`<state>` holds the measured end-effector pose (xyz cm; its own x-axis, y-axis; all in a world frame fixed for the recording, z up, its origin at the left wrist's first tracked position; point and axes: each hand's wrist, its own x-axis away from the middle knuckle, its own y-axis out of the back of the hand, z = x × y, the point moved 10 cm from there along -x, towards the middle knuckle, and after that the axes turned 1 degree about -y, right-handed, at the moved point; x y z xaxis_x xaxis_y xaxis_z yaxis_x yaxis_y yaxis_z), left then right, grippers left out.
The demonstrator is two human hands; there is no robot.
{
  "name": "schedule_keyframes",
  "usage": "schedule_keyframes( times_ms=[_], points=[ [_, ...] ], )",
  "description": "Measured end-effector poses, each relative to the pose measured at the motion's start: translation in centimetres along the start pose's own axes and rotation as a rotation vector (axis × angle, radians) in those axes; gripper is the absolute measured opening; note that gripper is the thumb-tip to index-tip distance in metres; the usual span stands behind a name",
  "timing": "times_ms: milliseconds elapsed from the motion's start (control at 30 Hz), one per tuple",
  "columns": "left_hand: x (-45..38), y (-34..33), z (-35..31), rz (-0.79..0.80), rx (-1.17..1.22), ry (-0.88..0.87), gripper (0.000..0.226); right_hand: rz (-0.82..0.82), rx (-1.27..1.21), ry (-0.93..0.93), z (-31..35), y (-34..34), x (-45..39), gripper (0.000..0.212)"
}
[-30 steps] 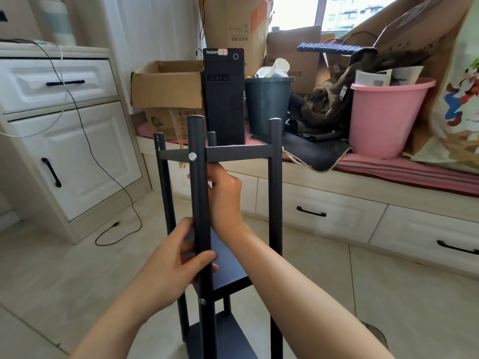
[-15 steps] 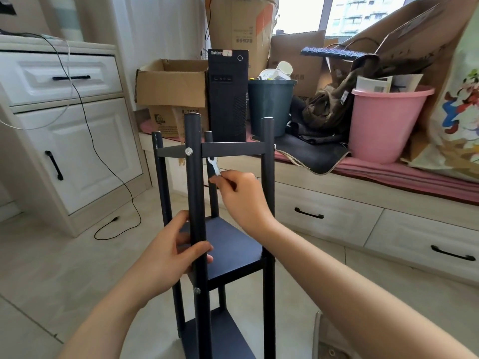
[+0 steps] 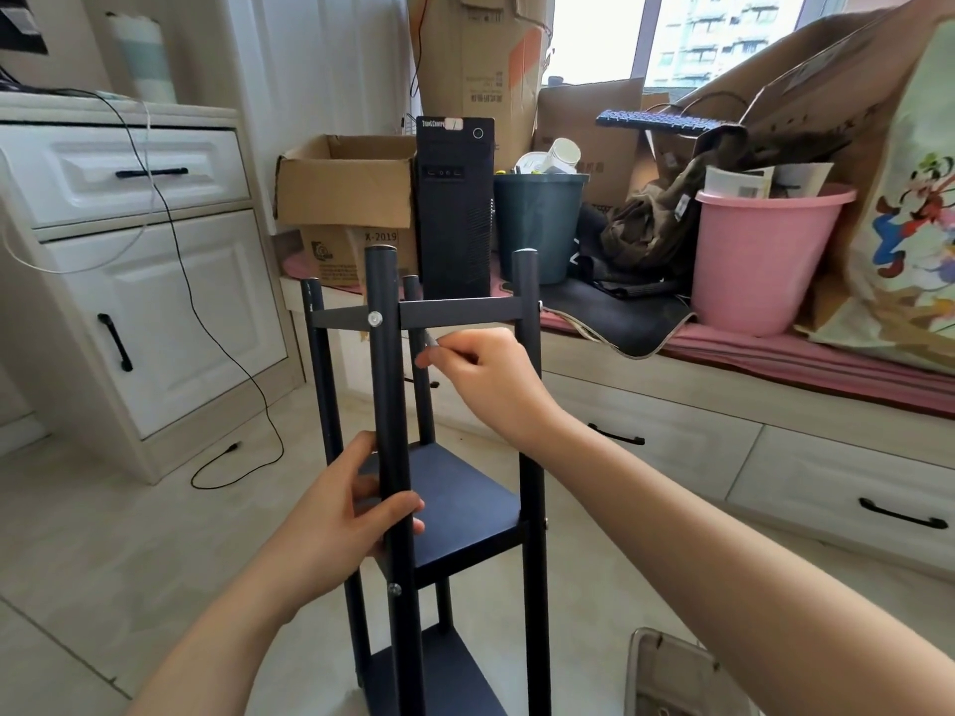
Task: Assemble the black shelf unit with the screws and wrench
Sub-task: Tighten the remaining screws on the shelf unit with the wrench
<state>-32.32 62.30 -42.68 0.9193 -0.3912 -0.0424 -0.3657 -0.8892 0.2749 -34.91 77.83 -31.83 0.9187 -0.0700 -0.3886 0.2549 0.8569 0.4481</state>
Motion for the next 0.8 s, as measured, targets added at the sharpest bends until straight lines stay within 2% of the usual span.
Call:
schedule_keyframes(
  times_ms=[600,800],
  points=[
    [0.2,-0.6,-0.4,0.034,0.024,-0.005,0.030,-0.104,-0.096,0.092,0.2,-0.8,0.4,0.017],
    [0.2,-1.5,-0.8,0.074,0.010,-0.028,0.038,-0.203,-0.130,0.133,-1.1,-1.0,0.5,0.018]
  ],
)
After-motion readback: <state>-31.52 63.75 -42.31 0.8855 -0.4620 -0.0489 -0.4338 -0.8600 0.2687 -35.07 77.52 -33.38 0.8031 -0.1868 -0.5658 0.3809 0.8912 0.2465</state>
